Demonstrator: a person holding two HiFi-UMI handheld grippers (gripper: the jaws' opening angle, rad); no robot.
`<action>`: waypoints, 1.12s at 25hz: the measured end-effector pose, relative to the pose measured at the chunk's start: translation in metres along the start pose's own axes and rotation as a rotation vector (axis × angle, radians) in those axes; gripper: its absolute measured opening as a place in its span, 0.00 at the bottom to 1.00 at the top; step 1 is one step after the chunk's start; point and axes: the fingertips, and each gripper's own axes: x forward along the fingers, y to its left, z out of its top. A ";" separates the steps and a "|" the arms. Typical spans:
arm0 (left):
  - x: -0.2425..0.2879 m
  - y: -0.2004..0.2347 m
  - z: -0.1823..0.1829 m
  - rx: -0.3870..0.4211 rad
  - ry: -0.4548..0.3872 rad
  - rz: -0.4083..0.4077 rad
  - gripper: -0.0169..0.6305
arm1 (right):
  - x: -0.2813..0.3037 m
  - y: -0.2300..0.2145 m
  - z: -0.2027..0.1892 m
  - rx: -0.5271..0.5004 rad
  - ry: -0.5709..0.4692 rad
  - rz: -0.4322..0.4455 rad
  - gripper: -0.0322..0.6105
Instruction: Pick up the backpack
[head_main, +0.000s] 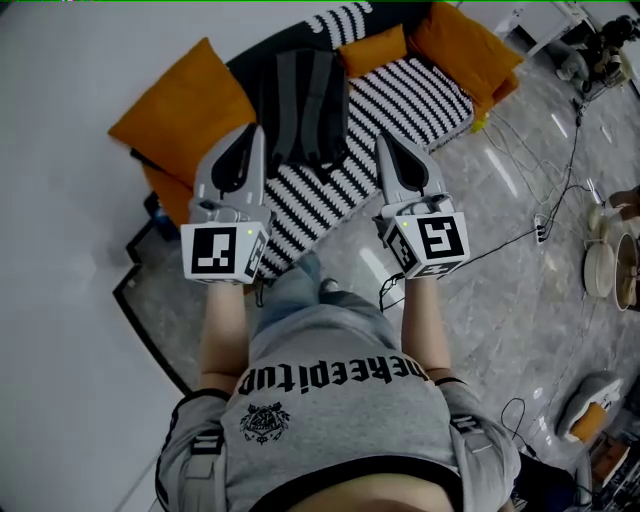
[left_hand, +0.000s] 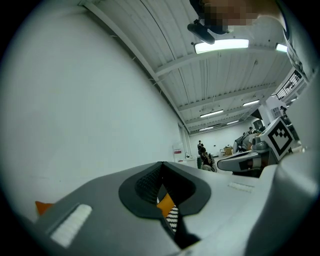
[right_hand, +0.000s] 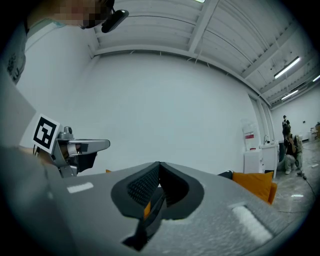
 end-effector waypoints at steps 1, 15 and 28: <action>0.005 0.002 -0.001 -0.002 -0.001 -0.003 0.06 | 0.004 -0.003 0.000 0.000 -0.001 -0.004 0.05; 0.081 0.055 -0.013 -0.020 -0.011 -0.024 0.06 | 0.084 -0.035 0.002 0.000 0.002 -0.041 0.05; 0.142 0.108 -0.044 -0.059 0.018 -0.066 0.06 | 0.157 -0.053 -0.013 0.008 0.048 -0.090 0.05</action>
